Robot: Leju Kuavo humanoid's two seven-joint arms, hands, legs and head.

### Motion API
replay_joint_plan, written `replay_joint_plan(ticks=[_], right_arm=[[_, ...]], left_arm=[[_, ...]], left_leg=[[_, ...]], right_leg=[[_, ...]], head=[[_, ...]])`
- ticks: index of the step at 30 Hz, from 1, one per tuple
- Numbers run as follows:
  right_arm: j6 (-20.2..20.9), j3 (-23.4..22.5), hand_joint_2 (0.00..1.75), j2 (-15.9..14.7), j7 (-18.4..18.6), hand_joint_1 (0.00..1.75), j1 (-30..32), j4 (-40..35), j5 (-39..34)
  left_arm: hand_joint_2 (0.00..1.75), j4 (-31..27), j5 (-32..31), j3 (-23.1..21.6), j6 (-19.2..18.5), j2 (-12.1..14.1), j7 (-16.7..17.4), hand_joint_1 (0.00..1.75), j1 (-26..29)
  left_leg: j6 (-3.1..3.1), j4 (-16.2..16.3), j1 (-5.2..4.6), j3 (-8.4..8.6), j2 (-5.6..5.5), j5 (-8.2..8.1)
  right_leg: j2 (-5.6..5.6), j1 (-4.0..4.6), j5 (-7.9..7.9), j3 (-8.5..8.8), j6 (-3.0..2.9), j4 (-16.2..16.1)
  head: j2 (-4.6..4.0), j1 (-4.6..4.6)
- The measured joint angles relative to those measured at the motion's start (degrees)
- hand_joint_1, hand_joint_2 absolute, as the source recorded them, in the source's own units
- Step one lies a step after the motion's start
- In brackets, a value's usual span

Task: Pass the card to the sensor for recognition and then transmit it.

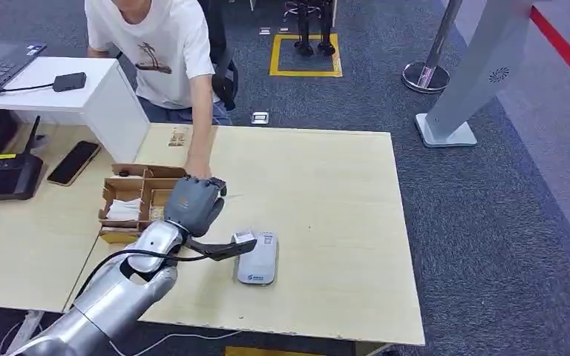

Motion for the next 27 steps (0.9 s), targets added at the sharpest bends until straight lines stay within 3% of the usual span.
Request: replay_joint_plan(ticks=[3, 7, 10, 16, 18, 20, 23, 27], right_arm=[[-0.55, 0.3, 0.0, 0.02, 0.94, 0.0, 0.72, 0.11, -0.42], [-1.73, 0.24, 0.0, 0.0, 1.07, 0.0, 2.87, 0.13, -2.14], [-1.99, 0.17, 0.0, -0.02, 0.83, 0.0, 3.71, 0.17, -2.43], [-2.05, 0.2, 0.0, -0.02, 0.65, 0.0, 3.89, 0.22, -2.49], [-1.94, 0.0, 0.0, 0.04, 0.48, 0.0, 3.96, 0.3, -3.34], [-1.95, -0.24, 0.0, 0.22, 0.22, 0.0, 4.47, 0.42, -3.67], [-1.97, -0.77, 0.0, 0.5, -0.57, 0.0, 5.74, 0.57, -4.5], [-2.03, -1.4, 0.0, 1.0, -1.31, 0.0, 5.48, 0.59, -4.61]], left_arm=[[1.75, -0.33, -1.6, 1.56, 4.69, 1.93, 1.09, 1.75, 1.4], [1.75, -6.17, -4.23, 7.14, 9.76, 7.49, 2.38, 1.75, 8.21], [1.75, -10.39, -5.36, 11.79, 10.5, 10.29, 2.14, 1.75, 13.17], [1.75, -14.36, -6.61, 15.81, 10.37, 12.0, 1.86, 1.75, 17.35], [1.75, -16.66, -9.84, 17.73, 11.51, 12.61, 4.9, 1.75, 21.36], [1.75, -21.14, -14.9, 21.23, 15.46, 13.23, 7.88, 1.75, 29.87], [1.75, -25.44, -23.39, 23.41, 20.79, 13.34, 12.32, 1.75, 40.09], [1.75, -27.87, -23.48, 22.93, 24.77, 14.01, 15.56, 1.75, 44.85]], left_leg=[[0.0, -0.02, -0.02, 0.0, 0.04, 0.0], [-0.09, -0.05, -0.02, 0.04, 0.26, -0.09], [-0.1, -0.05, 0.01, -0.08, 0.15, -0.07], [-0.08, -0.05, -0.02, -0.13, 0.14, -0.04], [-0.14, -0.11, -0.04, -0.04, 0.31, -0.12], [-0.2, -0.13, -0.08, 0.3, 0.99, -0.4], [-0.15, -0.08, -0.04, 0.12, 0.69, -0.43], [-0.15, -0.1, -0.05, 0.04, 0.45, -0.43]], right_leg=[[0.05, 0.0, 0.0, 0.01, 0.0, 0.01], [0.35, -0.01, -0.02, -0.08, -0.01, 0.03], [0.19, 0.0, -0.07, -0.18, -0.03, 0.03], [0.18, 0.0, -0.02, -0.15, -0.05, 0.03], [0.35, -0.01, -0.02, -0.04, -0.07, 0.05], [0.99, -0.03, -0.05, -0.02, -0.09, 0.04], [0.74, -0.05, -0.26, -0.16, 0.03, 0.0], [0.44, -0.05, -0.31, -0.15, -0.04, 0.0]], head=[[0.0, 0.04], [0.0, -0.04], [0.0, 0.0], [0.0, 0.04], [0.0, 0.11], [0.0, -0.04], [0.0, -0.13], [0.0, -0.09]])
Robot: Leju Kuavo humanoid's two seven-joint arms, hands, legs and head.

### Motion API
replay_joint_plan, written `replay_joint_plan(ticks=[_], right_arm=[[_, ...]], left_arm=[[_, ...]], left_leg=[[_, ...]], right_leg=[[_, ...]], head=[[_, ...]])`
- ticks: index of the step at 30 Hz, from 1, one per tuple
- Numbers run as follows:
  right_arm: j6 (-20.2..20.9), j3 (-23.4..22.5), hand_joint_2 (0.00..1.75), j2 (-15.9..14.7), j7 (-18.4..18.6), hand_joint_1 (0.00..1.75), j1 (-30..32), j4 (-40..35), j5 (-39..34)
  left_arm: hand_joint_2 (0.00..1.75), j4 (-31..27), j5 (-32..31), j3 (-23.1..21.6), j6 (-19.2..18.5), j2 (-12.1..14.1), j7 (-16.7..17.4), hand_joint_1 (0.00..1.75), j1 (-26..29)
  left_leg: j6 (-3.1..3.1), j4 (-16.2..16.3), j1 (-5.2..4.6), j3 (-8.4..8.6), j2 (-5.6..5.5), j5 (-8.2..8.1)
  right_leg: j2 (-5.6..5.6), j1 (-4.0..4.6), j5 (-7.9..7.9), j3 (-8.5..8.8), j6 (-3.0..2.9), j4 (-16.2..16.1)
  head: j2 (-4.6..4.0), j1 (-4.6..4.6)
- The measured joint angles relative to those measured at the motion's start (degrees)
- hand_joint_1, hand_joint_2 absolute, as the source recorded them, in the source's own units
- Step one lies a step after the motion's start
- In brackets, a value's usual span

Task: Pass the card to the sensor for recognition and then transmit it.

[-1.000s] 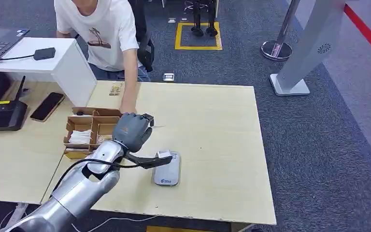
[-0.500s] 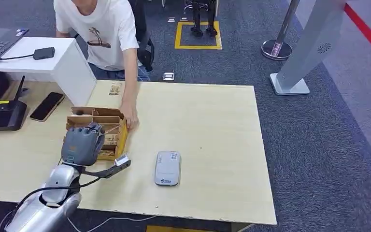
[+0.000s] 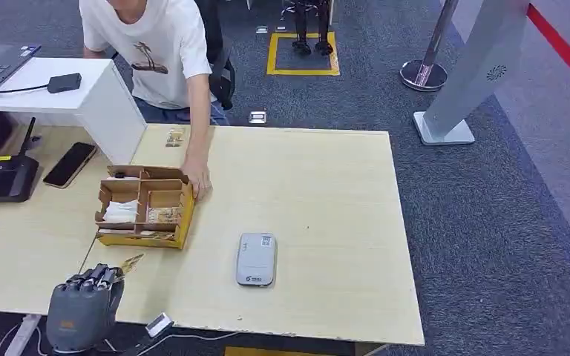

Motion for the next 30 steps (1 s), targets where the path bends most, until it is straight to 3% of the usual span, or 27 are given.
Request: replay_joint_plan(ticks=[6, 10, 12, 14, 18, 22, 23, 26, 30], right_arm=[[-0.13, -0.31, 0.0, 0.18, -0.26, 0.0, 0.0, 0.0, -0.04], [-0.24, -0.31, 0.0, 0.2, 0.13, 0.0, -0.04, 0.0, 0.31], [-0.09, -0.26, 0.0, 0.2, 0.52, 0.0, -0.44, 0.04, 1.34], [0.04, -0.15, 0.0, 0.2, 0.61, 0.0, -1.02, 0.11, 2.21], [0.68, 0.63, 0.0, 0.22, 1.18, 0.0, -2.26, 0.2, 3.52], [0.85, 1.4, 0.0, 0.2, 1.42, 0.0, -2.95, 0.24, 3.54], [0.85, 1.46, 0.0, 0.2, 1.49, 0.0, -2.97, 0.26, 3.61], [1.44, 2.38, 0.0, 0.22, 1.84, 0.0, -3.6, 0.28, 4.59], [1.73, 3.21, 0.0, 0.24, 2.36, 0.0, -4.56, 0.3, 4.37]], left_arm=[[1.75, -1.31, -0.02, -0.94, 0.31, -0.11, -0.18, 1.75, 2.45], [1.75, 0.81, -0.02, -7.66, 0.74, -2.21, 1.27, 1.75, -0.14], [1.75, 3.37, 0.02, -12.31, 0.76, -5.23, -0.05, 1.75, -3.39], [1.75, 5.47, 0.07, -13.73, 0.79, -8.49, -3.18, 1.75, -6.45], [1.75, 9.42, 0.07, -12.17, 0.79, -13.6, -9.47, 1.75, -12.83], [1.75, 12.2, 0.0, -9.81, 0.79, -16.7, -10.93, 1.75, -16.29], [1.75, 12.7, 0.0, -9.62, 0.79, -17.05, -10.22, 1.75, -16.89], [1.75, 21.09, 0.0, -13.63, 0.68, -15.49, -0.35, 1.75, -24.51], [1.75, 30.06, 0.0, -15.96, 0.79, -14.75, -1.22, 1.75, -30.7]], left_leg=[[0.02, 0.0, 0.03, 0.01, -0.06, 0.07], [0.15, 0.01, -0.05, 0.01, -0.28, 0.16], [0.19, 0.04, -0.08, -0.04, -0.38, 0.2], [0.19, 0.07, -0.07, -0.07, -0.38, 0.23], [0.22, 0.1, -0.07, -0.09, -0.37, 0.37], [0.2, 0.1, -0.06, -0.07, -0.36, 0.41], [0.2, 0.1, -0.06, -0.06, -0.37, 0.42], [0.15, 0.09, -0.01, -0.24, -0.58, 0.65], [0.1, 0.08, 0.0, -0.22, -0.47, 0.73]], right_leg=[[-0.05, 0.03, 0.05, 0.04, -0.06, 0.0], [-0.28, 0.0, 0.07, 0.08, -0.03, 0.0], [-0.38, -0.04, 0.14, 0.09, 0.08, 0.0], [-0.38, -0.05, 0.19, 0.08, 0.11, 0.0], [-0.38, -0.08, 0.34, 0.08, 0.15, 0.0], [-0.36, -0.07, 0.38, 0.07, 0.11, 0.0], [-0.37, -0.07, 0.37, 0.02, 0.11, 0.0], [-0.56, -0.03, 0.44, -0.03, 0.04, 0.02], [-0.48, -0.01, 0.52, -0.1, -0.03, 0.05]], head=[[0.0, 0.02], [0.0, 0.0], [0.0, 0.0], [0.0, 0.07], [0.0, 0.07], [0.02, 0.07], [0.0, 0.07], [0.0, 0.15], [0.0, -0.04]])
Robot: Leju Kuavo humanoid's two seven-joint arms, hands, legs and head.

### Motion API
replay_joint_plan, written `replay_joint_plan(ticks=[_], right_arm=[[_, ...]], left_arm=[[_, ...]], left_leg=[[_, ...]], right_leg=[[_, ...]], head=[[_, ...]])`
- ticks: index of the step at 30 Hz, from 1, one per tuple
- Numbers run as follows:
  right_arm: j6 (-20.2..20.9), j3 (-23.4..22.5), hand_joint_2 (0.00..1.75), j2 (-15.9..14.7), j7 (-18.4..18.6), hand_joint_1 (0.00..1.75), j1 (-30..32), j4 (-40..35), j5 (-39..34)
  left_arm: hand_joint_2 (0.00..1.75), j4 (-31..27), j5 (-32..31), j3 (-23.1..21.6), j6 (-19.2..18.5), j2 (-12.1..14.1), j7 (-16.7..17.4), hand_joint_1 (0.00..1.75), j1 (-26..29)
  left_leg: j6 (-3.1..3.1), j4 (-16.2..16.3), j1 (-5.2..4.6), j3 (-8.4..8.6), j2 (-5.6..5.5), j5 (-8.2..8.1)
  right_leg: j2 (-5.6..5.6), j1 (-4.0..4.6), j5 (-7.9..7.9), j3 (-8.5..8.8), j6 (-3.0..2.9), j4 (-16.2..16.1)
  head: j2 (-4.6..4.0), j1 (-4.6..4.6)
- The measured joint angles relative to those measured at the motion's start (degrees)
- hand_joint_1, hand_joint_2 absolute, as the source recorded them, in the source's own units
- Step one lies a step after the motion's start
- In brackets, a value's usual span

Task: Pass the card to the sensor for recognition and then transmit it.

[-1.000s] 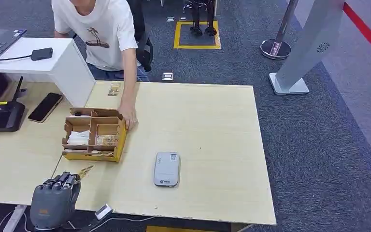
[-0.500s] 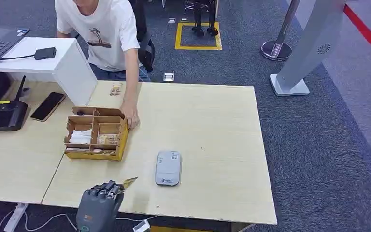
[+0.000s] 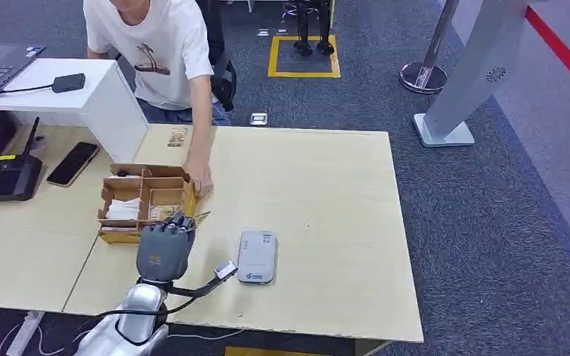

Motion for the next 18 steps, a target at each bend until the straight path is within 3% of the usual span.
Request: replay_joint_plan(ticks=[8, 18], right_arm=[[0.09, 0.96, 0.0, 0.0, 0.2, 0.0, -0.41, 0.0, -0.2], [0.07, 1.05, 0.0, 0.0, 0.2, 0.0, -0.44, 0.0, -0.2]], left_arm=[[1.75, 10.18, 0.0, -5.31, 0.0, -0.2, 1.09, 1.75, -5.29], [1.75, 14.03, 0.0, -7.1, 0.02, -0.37, 1.2, 1.75, -6.66]], left_leg=[[0.02, 0.01, -0.04, -0.04, 0.01, 0.0], [0.02, 0.0, -0.01, -0.06, 0.0, 0.0]], right_leg=[[0.02, 0.0, 0.01, -0.03, 0.02, 0.0], [0.02, 0.0, 0.01, -0.06, 0.02, 0.0]], head=[[0.0, 0.04], [0.0, 0.07]])
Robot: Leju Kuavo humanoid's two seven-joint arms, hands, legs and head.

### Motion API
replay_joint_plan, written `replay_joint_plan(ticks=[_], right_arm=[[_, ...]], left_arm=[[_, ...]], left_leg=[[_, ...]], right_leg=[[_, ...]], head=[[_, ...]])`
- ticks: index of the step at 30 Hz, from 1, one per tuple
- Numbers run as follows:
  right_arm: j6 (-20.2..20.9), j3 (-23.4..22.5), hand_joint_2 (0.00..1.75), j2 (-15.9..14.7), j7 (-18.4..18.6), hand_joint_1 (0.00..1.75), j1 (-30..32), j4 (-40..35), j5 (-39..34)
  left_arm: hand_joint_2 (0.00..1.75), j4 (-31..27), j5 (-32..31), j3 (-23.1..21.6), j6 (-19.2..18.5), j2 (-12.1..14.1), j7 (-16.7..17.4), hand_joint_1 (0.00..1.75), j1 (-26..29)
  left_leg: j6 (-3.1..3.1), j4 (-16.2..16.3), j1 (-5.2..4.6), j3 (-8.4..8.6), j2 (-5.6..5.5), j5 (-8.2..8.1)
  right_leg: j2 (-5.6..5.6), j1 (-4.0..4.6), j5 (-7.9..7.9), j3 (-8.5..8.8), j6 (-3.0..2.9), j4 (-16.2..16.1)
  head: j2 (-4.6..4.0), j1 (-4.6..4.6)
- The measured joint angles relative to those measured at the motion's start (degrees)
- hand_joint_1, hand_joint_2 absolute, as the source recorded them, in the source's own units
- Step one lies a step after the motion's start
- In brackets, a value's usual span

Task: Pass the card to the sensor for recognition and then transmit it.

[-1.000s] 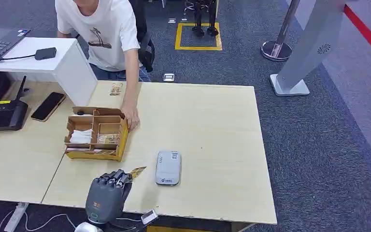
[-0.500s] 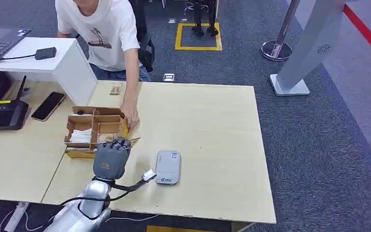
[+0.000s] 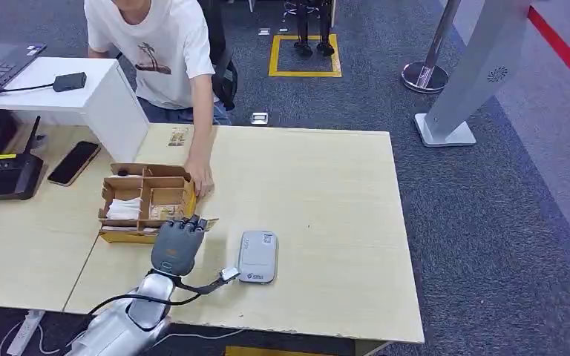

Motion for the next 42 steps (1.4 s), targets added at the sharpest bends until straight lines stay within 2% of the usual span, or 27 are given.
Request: replay_joint_plan(ticks=[7, 12, 17, 42], right_arm=[[0.13, 0.35, 0.0, 0.0, 0.0, 0.0, -0.16, 0.0, 0.0], [0.26, 1.4, 0.0, 0.02, 0.28, 0.0, -0.63, 0.0, -0.2], [0.35, 1.86, 0.0, 0.0, 0.35, 0.0, -0.71, 0.0, -1.01], [0.87, 3.1, 0.0, 0.0, 0.26, 0.0, -1.58, -0.02, -1.09]], left_arm=[[1.75, 1.83, 0.0, -1.07, 0.0, -0.61, -0.85, 1.75, -0.92], [1.75, 2.25, 0.0, -3.28, 0.0, -2.21, -1.88, 1.75, -2.67], [1.75, 2.25, 0.0, -3.5, 0.0, -3.17, -3.35, 1.75, -3.36], [1.75, 2.97, 0.0, -4.11, 0.0, -4.31, -4.83, 1.75, -4.75]], left_leg=[[0.0, 0.0, 0.0, 0.0, 0.0, 0.0], [0.0, 0.01, -0.03, -0.03, 0.0, 0.01], [0.0, 0.01, -0.03, -0.03, 0.0, 0.01], [0.0, 0.01, -0.01, -0.04, -0.01, 0.01]], right_leg=[[-0.01, 0.0, 0.0, -0.02, 0.0, 0.0], [-0.02, 0.0, 0.04, -0.01, 0.05, 0.0], [-0.02, -0.02, 0.04, -0.02, 0.05, 0.0], [-0.01, -0.02, 0.04, -0.04, 0.04, 0.0]], head=[[0.0, -0.02], [0.0, 0.0], [0.0, 0.0], [0.0, 0.0]])
